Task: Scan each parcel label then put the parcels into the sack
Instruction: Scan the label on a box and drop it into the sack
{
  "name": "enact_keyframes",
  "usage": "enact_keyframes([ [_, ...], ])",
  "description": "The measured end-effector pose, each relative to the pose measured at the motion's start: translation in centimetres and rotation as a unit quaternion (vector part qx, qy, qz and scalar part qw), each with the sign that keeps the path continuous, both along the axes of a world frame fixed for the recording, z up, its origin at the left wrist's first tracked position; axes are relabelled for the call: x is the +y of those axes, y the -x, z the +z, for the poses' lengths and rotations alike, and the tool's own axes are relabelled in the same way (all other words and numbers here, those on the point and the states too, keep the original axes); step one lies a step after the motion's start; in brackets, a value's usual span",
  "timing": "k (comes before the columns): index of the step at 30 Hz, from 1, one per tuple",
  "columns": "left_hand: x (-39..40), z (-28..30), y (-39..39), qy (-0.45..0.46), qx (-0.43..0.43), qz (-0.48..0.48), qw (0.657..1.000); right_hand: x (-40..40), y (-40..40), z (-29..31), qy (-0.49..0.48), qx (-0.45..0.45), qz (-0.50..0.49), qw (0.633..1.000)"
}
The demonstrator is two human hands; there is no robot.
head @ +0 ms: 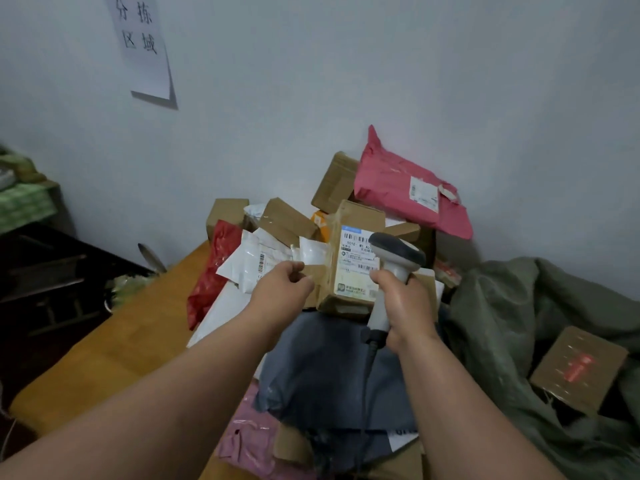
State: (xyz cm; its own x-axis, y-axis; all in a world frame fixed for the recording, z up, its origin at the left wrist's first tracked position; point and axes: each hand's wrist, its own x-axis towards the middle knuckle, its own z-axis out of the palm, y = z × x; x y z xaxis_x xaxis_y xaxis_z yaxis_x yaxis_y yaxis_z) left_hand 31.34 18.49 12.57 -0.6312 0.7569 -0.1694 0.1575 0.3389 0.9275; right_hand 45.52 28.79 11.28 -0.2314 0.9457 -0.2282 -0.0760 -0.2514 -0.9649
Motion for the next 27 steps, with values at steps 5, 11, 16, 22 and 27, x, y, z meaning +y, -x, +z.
enact_keyframes([
  [5,4.3,-0.8,-0.6,0.021,-0.093,-0.014,0.995,1.4,1.1,-1.8,0.037,0.032,0.037,0.998],
  [11,5.9,-2.6,-1.4,-0.074,-0.139,-0.007,0.988,1.9,0.9,-2.3,0.041,0.094,0.050,0.993],
  [16,4.8,-1.3,-0.3,-0.176,-0.171,0.004,0.969,1.3,0.9,-0.6,0.030,0.163,0.054,0.985],
  [22,1.8,0.6,2.8,-0.179,-0.201,-0.063,0.961,-1.0,1.9,1.7,-0.017,0.167,0.078,0.983],
  [27,-1.1,1.3,6.4,-0.196,-0.247,-0.039,0.948,-3.7,2.8,2.1,-0.070,0.126,0.099,0.985],
])
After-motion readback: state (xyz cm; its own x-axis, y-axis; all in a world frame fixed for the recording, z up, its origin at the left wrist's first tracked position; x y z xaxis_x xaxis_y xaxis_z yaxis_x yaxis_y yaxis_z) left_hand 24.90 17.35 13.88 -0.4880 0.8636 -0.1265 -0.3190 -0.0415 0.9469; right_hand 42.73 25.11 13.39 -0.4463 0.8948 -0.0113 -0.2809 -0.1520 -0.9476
